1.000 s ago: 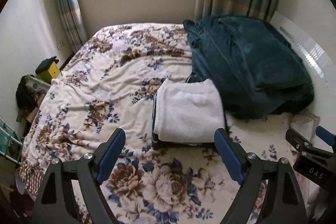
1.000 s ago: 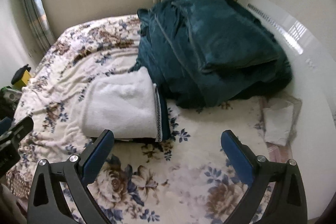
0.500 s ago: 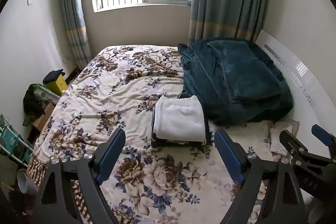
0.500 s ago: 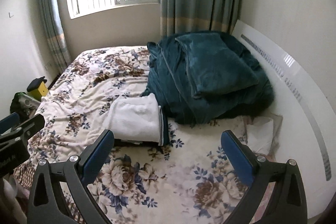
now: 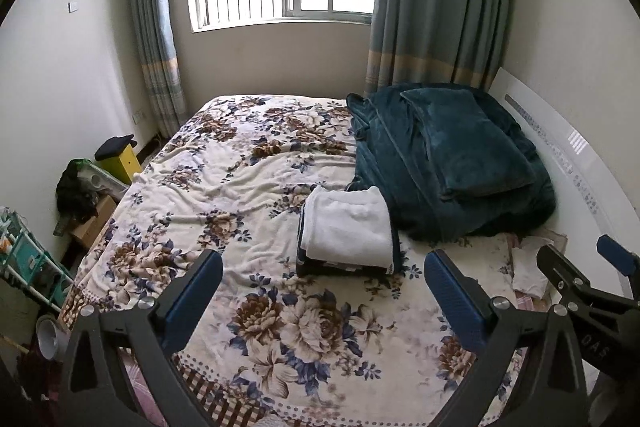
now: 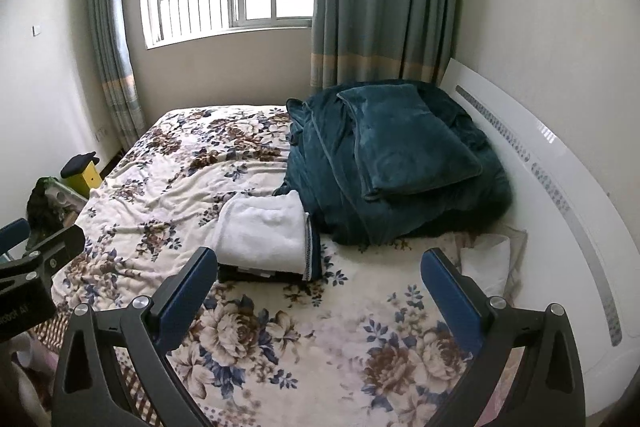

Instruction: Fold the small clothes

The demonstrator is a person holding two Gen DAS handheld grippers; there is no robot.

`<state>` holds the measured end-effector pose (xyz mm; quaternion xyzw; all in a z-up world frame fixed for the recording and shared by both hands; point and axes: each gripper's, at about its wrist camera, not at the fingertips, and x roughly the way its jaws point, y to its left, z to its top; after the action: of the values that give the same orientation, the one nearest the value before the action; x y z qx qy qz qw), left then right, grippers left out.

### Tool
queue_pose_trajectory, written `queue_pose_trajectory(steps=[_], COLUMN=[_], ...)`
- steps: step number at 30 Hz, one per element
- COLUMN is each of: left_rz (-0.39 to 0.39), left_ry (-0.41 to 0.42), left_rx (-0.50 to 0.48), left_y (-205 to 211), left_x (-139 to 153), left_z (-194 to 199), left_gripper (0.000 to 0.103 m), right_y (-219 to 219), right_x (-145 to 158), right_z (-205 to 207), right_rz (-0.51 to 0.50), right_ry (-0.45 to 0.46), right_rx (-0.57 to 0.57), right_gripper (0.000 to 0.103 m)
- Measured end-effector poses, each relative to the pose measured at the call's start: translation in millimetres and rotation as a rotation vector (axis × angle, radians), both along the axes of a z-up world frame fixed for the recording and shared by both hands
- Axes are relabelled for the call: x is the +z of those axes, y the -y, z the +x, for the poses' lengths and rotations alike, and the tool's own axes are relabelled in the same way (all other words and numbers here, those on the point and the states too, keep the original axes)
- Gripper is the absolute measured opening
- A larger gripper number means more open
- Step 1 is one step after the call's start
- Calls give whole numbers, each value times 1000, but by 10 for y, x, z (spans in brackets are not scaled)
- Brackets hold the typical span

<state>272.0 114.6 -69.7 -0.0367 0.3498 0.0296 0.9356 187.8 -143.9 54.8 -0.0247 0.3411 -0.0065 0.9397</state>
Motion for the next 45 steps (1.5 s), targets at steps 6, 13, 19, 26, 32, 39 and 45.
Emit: queue_pose_trajectory(steps=[6, 13, 19, 26, 32, 39, 45], left_rz=[19, 20, 20, 19, 21, 24, 23], left_ry=[18, 23, 26, 29, 32, 30, 30], left_rx=[12, 17, 21, 18, 24, 25, 33], left_y=[39, 49, 72, 100, 108, 98, 86], left_x=[58, 86, 95, 124, 138, 148, 164], left_z=[-72, -116, -121, -152, -172, -185, -222], left_gripper=[103, 103, 103, 103, 103, 103, 103], right_y=[19, 74, 48, 39, 45, 49, 52], right_x=[6, 74, 158, 189, 192, 175, 170], right_z=[-34, -21, 9, 11, 11, -2, -10], right_rz=[17, 25, 27, 29, 32, 32, 33], right_ry=[-2, -2, 10, 16, 17, 17, 18], right_rx=[6, 22, 40, 41, 42, 41, 39], right_gripper=[103, 103, 103, 103, 103, 103, 103])
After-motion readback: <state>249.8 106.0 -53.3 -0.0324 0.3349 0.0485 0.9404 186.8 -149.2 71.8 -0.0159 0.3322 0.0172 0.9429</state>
